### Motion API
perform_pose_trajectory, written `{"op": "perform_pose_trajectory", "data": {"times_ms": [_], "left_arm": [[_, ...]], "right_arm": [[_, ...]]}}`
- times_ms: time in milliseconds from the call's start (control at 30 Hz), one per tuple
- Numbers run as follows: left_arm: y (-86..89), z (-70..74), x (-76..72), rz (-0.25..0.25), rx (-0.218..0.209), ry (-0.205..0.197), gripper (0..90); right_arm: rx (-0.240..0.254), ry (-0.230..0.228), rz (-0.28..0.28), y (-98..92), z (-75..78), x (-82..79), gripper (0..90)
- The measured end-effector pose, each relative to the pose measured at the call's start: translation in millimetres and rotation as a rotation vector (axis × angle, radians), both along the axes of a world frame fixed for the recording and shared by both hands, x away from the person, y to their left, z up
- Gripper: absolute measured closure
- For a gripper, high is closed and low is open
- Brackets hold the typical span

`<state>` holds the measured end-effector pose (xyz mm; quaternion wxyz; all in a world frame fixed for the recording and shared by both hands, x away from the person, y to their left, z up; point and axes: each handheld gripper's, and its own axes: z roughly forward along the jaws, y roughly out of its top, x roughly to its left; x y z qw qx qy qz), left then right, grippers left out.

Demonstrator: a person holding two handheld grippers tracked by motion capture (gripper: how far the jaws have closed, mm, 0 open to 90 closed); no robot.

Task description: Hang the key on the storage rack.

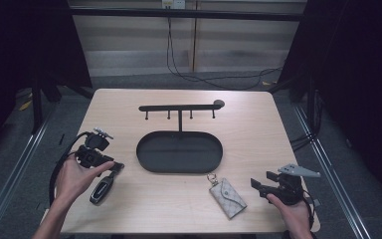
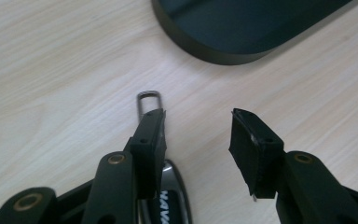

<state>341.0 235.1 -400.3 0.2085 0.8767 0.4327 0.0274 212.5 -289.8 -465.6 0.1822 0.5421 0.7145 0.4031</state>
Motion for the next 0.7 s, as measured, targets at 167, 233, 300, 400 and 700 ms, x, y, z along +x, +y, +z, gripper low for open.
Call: {"op": "perform_pose_trajectory", "data": {"times_ms": [167,233,300,400,700], "left_arm": [[3.0,-4.6,13.2,0.017,0.019,0.063,55.4],[3.6,-7.5,15.1,0.025,0.014,0.073,55.4],[3.5,-13.2,19.4,0.021,0.037,0.096,56.2],[1.4,-18.7,21.5,0.011,0.061,0.114,57.5],[-1.7,-30.4,31.8,-0.005,0.120,0.155,61.6]], "right_arm": [[-0.007,0.000,0.004,0.1,-0.3,0.1,29.6],[-0.004,0.005,0.003,0.3,-0.5,0.4,29.6],[-0.005,0.005,0.006,0.3,-0.7,0.8,29.5],[-0.006,0.005,0.008,0.6,-0.7,0.8,29.6],[-0.004,0.013,0.005,0.7,-1.0,1.2,29.1]]}}
